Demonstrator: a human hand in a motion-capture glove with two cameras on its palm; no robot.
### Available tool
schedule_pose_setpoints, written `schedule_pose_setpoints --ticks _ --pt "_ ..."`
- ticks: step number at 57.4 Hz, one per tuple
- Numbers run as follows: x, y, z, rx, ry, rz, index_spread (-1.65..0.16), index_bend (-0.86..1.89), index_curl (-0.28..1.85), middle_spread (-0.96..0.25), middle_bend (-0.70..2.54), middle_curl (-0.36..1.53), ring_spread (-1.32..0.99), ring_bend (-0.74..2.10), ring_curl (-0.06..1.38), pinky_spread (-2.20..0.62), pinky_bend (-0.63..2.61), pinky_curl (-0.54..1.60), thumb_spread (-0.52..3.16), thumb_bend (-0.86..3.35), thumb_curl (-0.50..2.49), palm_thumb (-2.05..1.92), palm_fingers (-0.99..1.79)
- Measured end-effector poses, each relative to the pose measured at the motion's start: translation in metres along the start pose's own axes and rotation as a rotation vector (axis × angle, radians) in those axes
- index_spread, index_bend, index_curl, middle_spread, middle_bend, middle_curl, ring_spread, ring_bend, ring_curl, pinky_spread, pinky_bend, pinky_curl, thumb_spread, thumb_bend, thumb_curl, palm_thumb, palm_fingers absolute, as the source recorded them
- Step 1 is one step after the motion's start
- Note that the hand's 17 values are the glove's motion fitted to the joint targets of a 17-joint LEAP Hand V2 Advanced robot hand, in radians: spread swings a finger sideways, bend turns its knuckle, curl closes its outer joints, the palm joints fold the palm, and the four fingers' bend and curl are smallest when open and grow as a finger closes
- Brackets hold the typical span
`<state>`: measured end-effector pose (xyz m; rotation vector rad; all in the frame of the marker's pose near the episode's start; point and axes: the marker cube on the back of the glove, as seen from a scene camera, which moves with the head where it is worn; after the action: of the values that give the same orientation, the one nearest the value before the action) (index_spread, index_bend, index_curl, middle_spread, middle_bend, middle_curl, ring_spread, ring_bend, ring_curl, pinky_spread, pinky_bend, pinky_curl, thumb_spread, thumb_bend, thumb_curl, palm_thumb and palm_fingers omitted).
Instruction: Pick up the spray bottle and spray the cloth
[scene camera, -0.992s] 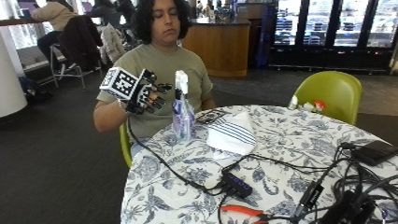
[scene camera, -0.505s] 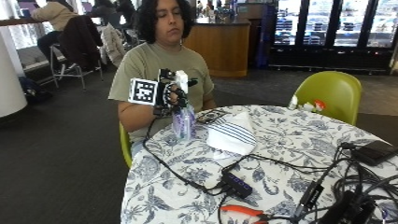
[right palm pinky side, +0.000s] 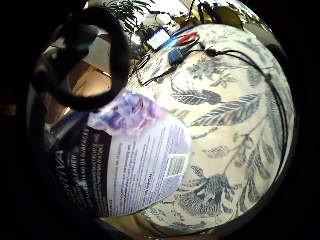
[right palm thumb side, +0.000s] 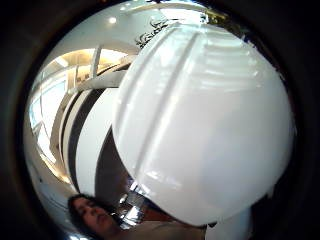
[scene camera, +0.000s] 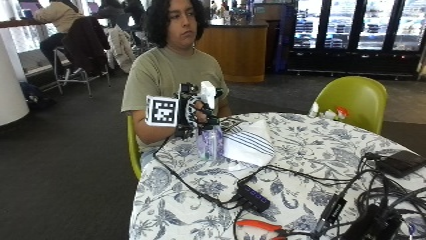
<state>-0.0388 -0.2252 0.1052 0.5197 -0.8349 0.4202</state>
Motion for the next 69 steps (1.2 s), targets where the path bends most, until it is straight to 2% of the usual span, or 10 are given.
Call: schedule_pose_setpoints --ticks 4,10,20,25,29,39,43,48,61,69 --pt "0.001 0.000 -0.004 -0.072 -0.068 0.063 -0.15 0.04 0.16 0.06 0.19 0.33 -0.06 0.72 0.38 0.10 0.43 0.35 0.89 -0.04 0.46 0.83 0.62" --pt "-0.001 -0.002 -0.021 -0.058 -0.112 0.100 -0.16 -0.05 0.11 -0.03 0.53 0.45 -0.11 0.83 0.41 0.03 0.36 0.34 0.93 0.00 0.47 0.86 0.96" --pt "-0.009 -0.015 -0.045 -0.155 -0.138 0.158 -0.14 -0.01 0.07 -0.06 0.47 0.46 -0.14 0.88 0.46 -0.10 0.54 0.41 0.86 0.01 0.54 0.99 1.00" --pt "-0.023 -0.025 -0.058 -0.088 -0.022 0.031 -0.13 -0.02 0.05 -0.06 0.48 0.47 -0.14 0.88 0.46 -0.15 0.60 0.42 0.83 -0.01 0.57 1.01 1.07" --pt "-0.044 -0.027 -0.074 -0.192 0.135 0.016 -0.10 0.03 0.06 -0.05 0.46 0.47 -0.15 0.89 0.46 -0.18 0.62 0.43 0.82 -0.03 0.58 0.98 1.11" --pt "-0.096 -0.047 -0.075 -0.226 0.346 -0.138 -0.12 0.24 0.16 -0.03 0.34 0.44 -0.17 0.81 0.45 -0.25 0.60 0.42 0.83 -0.03 0.59 0.92 1.26" --pt "-0.113 -0.057 -0.065 -0.339 0.426 -0.192 -0.14 0.25 0.21 -0.04 0.38 0.46 -0.17 0.77 0.44 -0.26 0.56 0.40 0.81 -0.03 0.60 0.90 1.33" --pt "-0.124 -0.060 -0.047 -0.521 0.514 -0.166 -0.17 0.25 0.26 -0.05 0.39 0.46 -0.17 0.75 0.43 -0.28 0.55 0.40 0.77 -0.02 0.62 0.91 1.35" --pt "-0.109 -0.042 0.019 -1.031 0.688 0.077 -0.20 0.30 0.38 -0.13 0.52 0.52 -0.18 0.69 0.43 -0.28 0.46 0.39 0.57 -0.02 0.69 0.98 1.37" --pt "-0.078 -0.028 0.053 -1.104 0.911 0.130 -0.21 0.32 0.43 -0.14 0.56 0.53 -0.18 0.69 0.44 -0.28 0.44 0.39 0.48 -0.02 0.72 0.99 1.36"
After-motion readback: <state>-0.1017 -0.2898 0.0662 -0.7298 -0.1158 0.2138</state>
